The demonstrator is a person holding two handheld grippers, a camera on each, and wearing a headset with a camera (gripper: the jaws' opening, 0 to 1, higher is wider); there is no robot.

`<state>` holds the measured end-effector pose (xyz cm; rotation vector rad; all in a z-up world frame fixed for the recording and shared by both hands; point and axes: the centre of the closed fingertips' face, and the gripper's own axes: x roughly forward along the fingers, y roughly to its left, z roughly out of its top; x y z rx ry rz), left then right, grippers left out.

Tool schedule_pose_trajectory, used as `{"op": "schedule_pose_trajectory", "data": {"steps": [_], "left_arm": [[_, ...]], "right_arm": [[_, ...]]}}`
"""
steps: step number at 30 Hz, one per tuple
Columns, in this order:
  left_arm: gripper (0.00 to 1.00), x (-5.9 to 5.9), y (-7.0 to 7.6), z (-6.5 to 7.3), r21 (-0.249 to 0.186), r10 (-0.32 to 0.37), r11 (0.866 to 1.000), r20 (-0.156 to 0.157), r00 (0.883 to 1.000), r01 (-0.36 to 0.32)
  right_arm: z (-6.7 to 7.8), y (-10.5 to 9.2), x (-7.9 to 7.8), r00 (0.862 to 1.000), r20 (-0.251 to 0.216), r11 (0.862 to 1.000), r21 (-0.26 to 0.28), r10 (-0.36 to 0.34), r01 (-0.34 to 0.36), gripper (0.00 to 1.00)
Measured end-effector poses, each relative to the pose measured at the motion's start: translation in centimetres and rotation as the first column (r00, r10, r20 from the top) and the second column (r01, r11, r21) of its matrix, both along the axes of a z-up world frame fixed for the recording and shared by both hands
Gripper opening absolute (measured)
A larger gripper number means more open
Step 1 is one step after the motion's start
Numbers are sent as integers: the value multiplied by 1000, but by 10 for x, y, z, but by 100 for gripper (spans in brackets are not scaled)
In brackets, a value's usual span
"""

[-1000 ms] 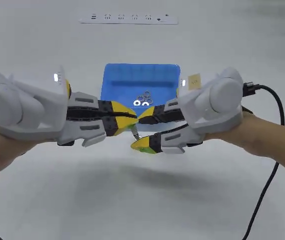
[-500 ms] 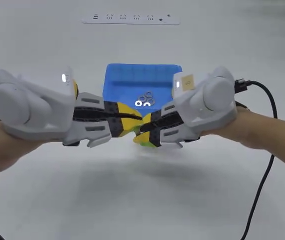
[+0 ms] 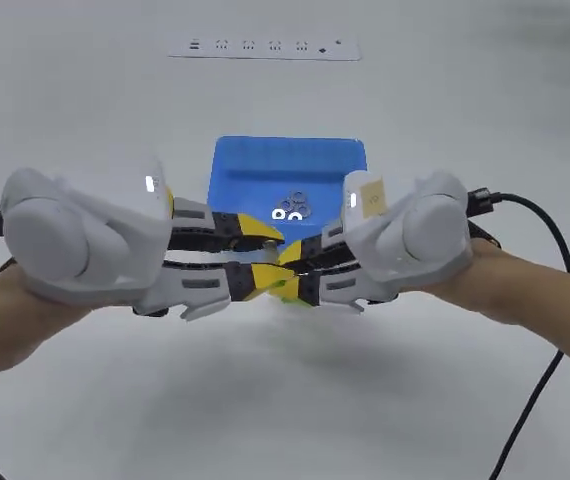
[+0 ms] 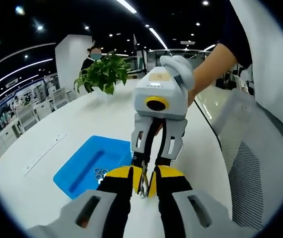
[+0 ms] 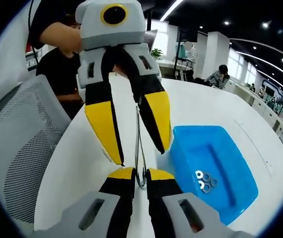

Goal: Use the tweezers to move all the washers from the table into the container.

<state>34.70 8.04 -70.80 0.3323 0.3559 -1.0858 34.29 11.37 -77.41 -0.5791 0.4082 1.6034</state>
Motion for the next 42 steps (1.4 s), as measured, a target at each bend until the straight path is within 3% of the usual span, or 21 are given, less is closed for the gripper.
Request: {"op": "schedule_pose_trajectory", "data": {"steps": [7,9,12,18,24,28,34,42], "left_arm": [[32,-2,4,19,-70,68,995,11,998,-67],[42,-2,7,22,-79,94,993,26,995,-92],[51,-6,14,24,-102,138,985,5,990,-136],[61,-13,26,26,-118,193,975,5,981,-191],[75,-9,37,31,-128,258,958,7,966,-256],[82,-10,37,33,-148,275,951,2,961,-272],[92,-15,38,30,-162,294,943,-9,956,-292],[99,-24,63,23,-163,367,916,-26,930,-366]], "right_arm": [[11,3,-1,1000,-2,999,30,-16,16,10],[16,3,-1,1000,2,999,39,-19,19,10],[26,4,-2,1000,11,998,55,-21,21,10],[41,4,0,999,29,996,81,-37,34,10],[56,0,2,997,39,993,106,-60,55,9],[70,-3,11,995,62,990,121,-77,69,9],[89,-5,37,988,90,983,148,-124,110,9],[90,-7,73,975,48,963,172,-217,206,9]]}}
